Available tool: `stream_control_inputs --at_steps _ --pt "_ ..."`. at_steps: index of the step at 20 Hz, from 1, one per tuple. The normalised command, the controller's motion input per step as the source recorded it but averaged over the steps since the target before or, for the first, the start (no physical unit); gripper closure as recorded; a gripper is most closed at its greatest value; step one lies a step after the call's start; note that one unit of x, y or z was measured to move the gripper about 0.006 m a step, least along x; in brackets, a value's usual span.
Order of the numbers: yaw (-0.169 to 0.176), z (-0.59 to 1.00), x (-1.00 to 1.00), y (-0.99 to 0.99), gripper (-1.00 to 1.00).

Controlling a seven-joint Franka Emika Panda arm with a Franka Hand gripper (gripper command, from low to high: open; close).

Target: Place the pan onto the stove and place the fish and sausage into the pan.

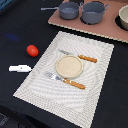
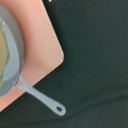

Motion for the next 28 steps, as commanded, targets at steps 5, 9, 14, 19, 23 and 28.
stream_control_inputs --at_steps 5,9,14,19,23,28 --pt "0.034 -0.04 0.00 -0.92 -1.00" --pt "0.036 -0.12 0.00 -0.91 -1.00" --pt "0.036 -0.14 0.00 -0.91 -1.00" --pt "0.059 -0.12 0.00 -0.85 -1.00" --pt "0.094 -0.15 0.00 -0.77 -1.00" --pt "0.140 -0.20 0.00 -0.69 -1.00"
